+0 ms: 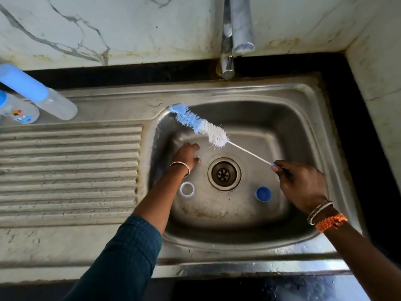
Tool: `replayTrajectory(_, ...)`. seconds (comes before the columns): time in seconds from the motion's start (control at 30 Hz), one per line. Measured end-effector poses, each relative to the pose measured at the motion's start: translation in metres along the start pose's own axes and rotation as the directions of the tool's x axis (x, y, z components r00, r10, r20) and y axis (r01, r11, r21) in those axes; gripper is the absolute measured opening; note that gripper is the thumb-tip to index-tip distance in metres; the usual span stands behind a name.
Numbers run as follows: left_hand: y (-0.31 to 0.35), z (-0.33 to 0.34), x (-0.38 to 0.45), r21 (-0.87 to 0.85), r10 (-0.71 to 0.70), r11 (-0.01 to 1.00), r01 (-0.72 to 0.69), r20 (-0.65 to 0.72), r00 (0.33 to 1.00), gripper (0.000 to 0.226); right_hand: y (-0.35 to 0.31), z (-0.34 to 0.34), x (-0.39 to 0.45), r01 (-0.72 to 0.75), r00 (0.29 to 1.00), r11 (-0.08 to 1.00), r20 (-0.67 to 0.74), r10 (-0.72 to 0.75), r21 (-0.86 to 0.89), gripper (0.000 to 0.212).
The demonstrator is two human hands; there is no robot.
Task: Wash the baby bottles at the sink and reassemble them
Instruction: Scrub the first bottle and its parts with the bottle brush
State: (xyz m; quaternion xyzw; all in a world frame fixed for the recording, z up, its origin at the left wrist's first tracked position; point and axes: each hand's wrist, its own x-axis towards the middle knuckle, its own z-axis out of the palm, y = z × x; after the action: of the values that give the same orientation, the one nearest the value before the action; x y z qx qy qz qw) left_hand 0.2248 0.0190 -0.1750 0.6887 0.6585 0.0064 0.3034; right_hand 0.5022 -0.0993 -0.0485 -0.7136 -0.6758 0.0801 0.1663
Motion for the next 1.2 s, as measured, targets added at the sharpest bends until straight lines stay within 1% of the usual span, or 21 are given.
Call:
replayTrajectory(0.03, 0.001, -0.001, 0.000, -0.044, 0.002, 0.999, -0.003, -0.033, 0.999, 0.020, 0.000, -0.001, -0.001, 0.003, 1.000, 1.000, 0.004, -0.003, -0.005, 0.007)
replayTrajectory(0.1, 0.005, -0.007, -0.001, -0.244, -0.059, 0.969, 0.034, -0.097, 0.993, 0.005, 0.001, -0.004, -0.003, -0.005, 1.000, 1.000, 0.006, 0.005, -0.030, 0.008)
replayTrajectory(0.13, 0.009, -0.013, -0.003, -0.380, -0.119, 0.923, 0.069, -0.108, 0.987, 0.004, 0.002, -0.006, -0.003, -0.013, 1.000, 0.999, 0.007, 0.014, -0.043, 0.009)
replayTrajectory(0.17, 0.013, -0.020, -0.007, -0.553, -0.184, 0.827, 0.103, -0.092, 0.979, 0.006, 0.003, -0.009, -0.004, -0.023, 0.999, 0.998, 0.022, 0.024, -0.052, 0.010)
replayTrajectory(0.2, 0.017, -0.028, -0.012, -0.744, -0.252, 0.655, 0.133, -0.049, 0.966, 0.014, 0.004, -0.012, -0.005, -0.034, 0.998, 0.998, 0.052, 0.037, -0.055, 0.012)
replayTrajectory(0.23, 0.021, -0.036, -0.017, -0.893, -0.305, 0.425, 0.147, 0.012, 0.952, 0.019, 0.005, -0.015, -0.006, -0.043, 0.995, 0.998, 0.088, 0.047, -0.050, 0.013)
replayTrajectory(0.27, 0.025, -0.045, -0.023, -0.970, -0.338, 0.188, 0.157, 0.086, 0.937, 0.019, 0.005, -0.019, -0.008, -0.049, 0.991, 0.998, 0.119, 0.054, -0.044, 0.013)
replayTrajectory(0.3, 0.028, -0.055, -0.031, -0.988, -0.360, -0.014, 0.154, 0.149, 0.921, 0.018, 0.004, -0.023, -0.011, -0.050, 0.989, 0.998, 0.136, 0.054, -0.034, 0.013)
replayTrajectory(0.33, 0.030, -0.063, -0.039, -0.975, -0.373, -0.179, 0.135, 0.194, 0.907, 0.018, 0.003, -0.028, -0.016, -0.048, 0.989, 0.999, 0.141, 0.051, -0.023, 0.013)
replayTrajectory(0.37, 0.032, -0.072, -0.048, -0.944, -0.374, -0.316, 0.100, 0.221, 0.901, 0.019, 0.001, -0.033, -0.021, -0.050, 0.989, 0.999, 0.138, 0.051, -0.011, 0.012)
replayTrajectory(0.4, 0.033, -0.080, -0.055, -0.905, -0.366, -0.421, 0.063, 0.233, 0.901, 0.021, -0.001, -0.037, -0.026, -0.052, 0.990, 0.999, 0.132, 0.051, 0.001, 0.012)
replayTrajectory(0.43, 0.035, -0.086, -0.062, -0.865, -0.351, -0.500, 0.032, 0.237, 0.906, 0.023, -0.003, -0.041, -0.030, -0.053, 0.991, 0.999, 0.127, 0.051, 0.009, 0.012)
replayTrajectory(0.5, 0.040, -0.099, -0.077, -0.804, -0.308, -0.594, -0.018, 0.206, 0.929, 0.027, -0.008, -0.050, -0.041, -0.049, 0.992, 0.999, 0.114, 0.047, 0.020, 0.013)
replayTrajectory(0.57, 0.044, -0.111, -0.090, -0.783, -0.281, -0.621, -0.049, 0.163, 0.946, 0.030, -0.014, -0.058, -0.051, -0.043, 0.995, 0.999, 0.087, 0.041, 0.029, 0.016)
replayTrajectory(0.73, 0.044, -0.129, -0.111, -0.785, -0.284, -0.612, -0.099, 0.102, 0.953, 0.026, -0.022, -0.075, -0.074, -0.010, 1.000, 0.999, -0.006, 0.010, 0.050, 0.036)
replayTrajectory(0.83, 0.043, -0.135, -0.121, -0.821, -0.287, -0.559, -0.121, 0.054, 0.957, 0.022, -0.024, -0.083, -0.082, 0.025, 0.999, 0.999, -0.042, -0.024, 0.020, 0.041)
replayTrajectory(0.9, 0.045, -0.138, -0.127, -0.843, -0.294, -0.521, -0.134, 0.030, 0.955, 0.026, -0.026, -0.087, -0.087, 0.044, 0.998, 0.999, -0.048, -0.045, -0.027, 0.042)
replayTrajectory(0.97, 0.047, -0.140, -0.131, -0.859, -0.306, -0.495, -0.134, 0.028, 0.952, 0.030, -0.029, -0.090, -0.090, 0.049, 0.997, 0.997, -0.058, -0.053, -0.065, 0.042)
replayTrajectory(1.03, 0.049, -0.141, -0.135, -0.889, -0.319, -0.443, -0.118, 0.034, 0.947, 0.029, -0.031, -0.092, -0.093, 0.063, 0.993, 0.992, -0.095, -0.073, -0.107, 0.043)
replayTrajectory(1.1, 0.051, -0.143, -0.138, -0.918, -0.350, -0.385, -0.096, 0.049, 0.936, 0.025, -0.033, -0.094, -0.095, 0.106, 0.978, 0.980, -0.161, -0.134, -0.171, 0.046)
replayTrajectory(1.2, 0.055, -0.147, -0.140, -0.944, -0.392, -0.319, -0.086, 0.049, 0.919, 0.024, -0.042, -0.099, -0.098, 0.161, 0.922, 0.957, -0.309, -0.233, -0.241, 0.052)
